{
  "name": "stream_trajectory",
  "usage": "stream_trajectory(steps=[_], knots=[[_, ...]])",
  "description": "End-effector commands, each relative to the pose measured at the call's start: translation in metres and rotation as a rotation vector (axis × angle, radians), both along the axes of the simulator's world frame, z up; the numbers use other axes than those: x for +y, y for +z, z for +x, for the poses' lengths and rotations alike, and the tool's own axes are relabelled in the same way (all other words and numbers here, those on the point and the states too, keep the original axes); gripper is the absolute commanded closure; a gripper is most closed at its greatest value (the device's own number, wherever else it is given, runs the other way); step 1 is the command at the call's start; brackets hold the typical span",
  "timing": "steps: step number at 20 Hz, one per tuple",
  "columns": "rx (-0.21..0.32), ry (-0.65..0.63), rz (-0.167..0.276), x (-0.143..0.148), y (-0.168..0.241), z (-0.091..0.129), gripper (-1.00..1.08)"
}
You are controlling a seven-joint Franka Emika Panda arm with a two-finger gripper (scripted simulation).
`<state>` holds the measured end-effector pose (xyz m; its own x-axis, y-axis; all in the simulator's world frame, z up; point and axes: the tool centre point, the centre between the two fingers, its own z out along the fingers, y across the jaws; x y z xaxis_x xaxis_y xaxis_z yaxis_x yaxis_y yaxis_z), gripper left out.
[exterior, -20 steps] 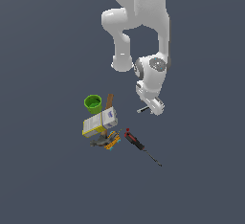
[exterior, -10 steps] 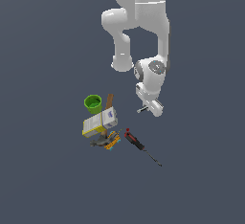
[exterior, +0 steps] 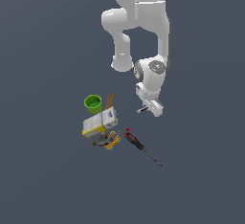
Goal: Pick up a designated object from a clutter of objects.
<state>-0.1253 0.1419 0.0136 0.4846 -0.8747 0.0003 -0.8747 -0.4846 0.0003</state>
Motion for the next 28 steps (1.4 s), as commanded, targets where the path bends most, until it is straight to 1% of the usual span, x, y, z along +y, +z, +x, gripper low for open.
stream_trajectory(steps=[1,7,13,28], knots=[[0.0,0.0,0.0,0.0,0.003,0.001,1.08],[-0.001,0.0,0.0,0.001,0.021,0.003,1.08],[-0.001,0.001,-0.001,0.002,0.055,0.007,1.08],[0.0,0.001,0.002,0.008,0.184,0.025,1.08]])
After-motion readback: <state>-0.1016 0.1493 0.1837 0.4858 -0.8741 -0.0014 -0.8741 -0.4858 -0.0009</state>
